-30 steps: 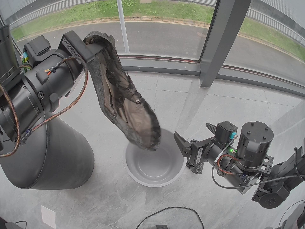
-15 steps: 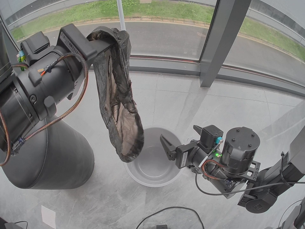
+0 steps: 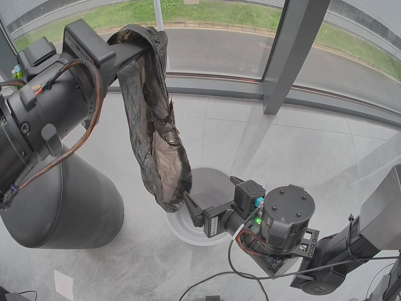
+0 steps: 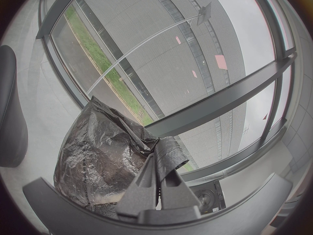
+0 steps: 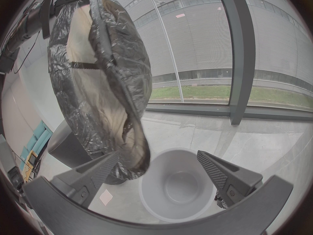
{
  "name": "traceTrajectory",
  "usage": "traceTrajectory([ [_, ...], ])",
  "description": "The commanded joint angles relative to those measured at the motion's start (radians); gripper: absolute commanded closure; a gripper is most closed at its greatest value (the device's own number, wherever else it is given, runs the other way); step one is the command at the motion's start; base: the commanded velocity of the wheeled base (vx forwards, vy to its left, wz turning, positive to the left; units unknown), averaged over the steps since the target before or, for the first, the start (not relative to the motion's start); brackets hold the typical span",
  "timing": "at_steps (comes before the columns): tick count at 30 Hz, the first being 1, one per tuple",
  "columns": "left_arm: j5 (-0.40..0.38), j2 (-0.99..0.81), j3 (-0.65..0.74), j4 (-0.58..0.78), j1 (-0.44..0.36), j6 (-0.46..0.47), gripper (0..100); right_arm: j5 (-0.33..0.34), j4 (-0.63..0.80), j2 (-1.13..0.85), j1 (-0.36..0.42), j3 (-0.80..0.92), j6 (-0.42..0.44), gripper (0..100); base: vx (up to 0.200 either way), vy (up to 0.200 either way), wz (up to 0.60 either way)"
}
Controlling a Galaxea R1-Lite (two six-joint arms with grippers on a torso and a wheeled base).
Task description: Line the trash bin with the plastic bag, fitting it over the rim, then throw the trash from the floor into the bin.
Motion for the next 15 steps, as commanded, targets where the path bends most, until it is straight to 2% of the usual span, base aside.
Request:
traceTrajectory([
  [1, 0.001, -0.009, 0.001, 0.0, -0.006, 0.0, 100, 0.0, 0.0, 0.009, 0.014, -0.003, -0.001, 0, 0.0, 0.0, 0.0],
  [15, -0.001, -0.081, 0.011, 0.0, -0.061, 0.001, 100, 0.0, 0.002, 0.107, 0.002, -0.086, -0.012, 0, 0.0, 0.0, 0.0],
])
